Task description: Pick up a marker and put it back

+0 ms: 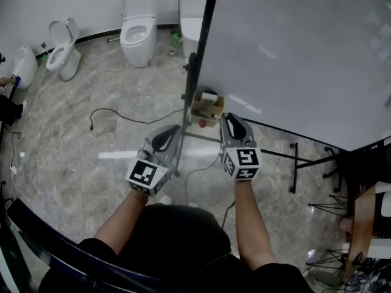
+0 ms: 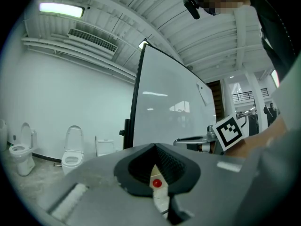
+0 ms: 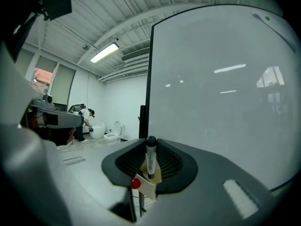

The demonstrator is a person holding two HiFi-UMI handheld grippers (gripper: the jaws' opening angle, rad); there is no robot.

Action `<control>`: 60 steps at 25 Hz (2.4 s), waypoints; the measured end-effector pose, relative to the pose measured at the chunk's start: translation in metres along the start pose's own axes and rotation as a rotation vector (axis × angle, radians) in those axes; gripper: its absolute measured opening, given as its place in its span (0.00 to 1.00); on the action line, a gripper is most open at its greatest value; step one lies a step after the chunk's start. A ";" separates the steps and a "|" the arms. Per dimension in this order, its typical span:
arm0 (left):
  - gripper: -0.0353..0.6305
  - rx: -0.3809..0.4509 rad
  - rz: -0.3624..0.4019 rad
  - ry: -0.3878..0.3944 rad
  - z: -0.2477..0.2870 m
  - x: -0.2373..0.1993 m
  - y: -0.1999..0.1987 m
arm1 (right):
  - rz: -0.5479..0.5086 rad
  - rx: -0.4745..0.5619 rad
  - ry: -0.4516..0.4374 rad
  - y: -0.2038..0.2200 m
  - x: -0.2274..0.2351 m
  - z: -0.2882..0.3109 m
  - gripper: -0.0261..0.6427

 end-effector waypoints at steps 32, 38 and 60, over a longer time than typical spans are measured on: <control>0.06 0.026 0.008 0.107 -0.018 0.035 -0.021 | -0.074 0.139 0.043 -0.103 -0.049 -0.098 0.15; 0.06 0.022 -0.003 0.139 -0.019 0.046 -0.019 | -0.088 0.146 0.054 -0.110 -0.052 -0.114 0.15; 0.06 0.051 -0.011 0.163 -0.031 0.053 -0.031 | -0.087 0.176 0.055 -0.128 -0.072 -0.132 0.15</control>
Point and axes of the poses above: the fingertips, and each gripper's own axes: z forward along the fingers, x to its right, y out of its underside, the point moved 3 cm from there along -z, backward along the fingers, and after that the axes turned 14 degrees about x, right-handed, at the moved point
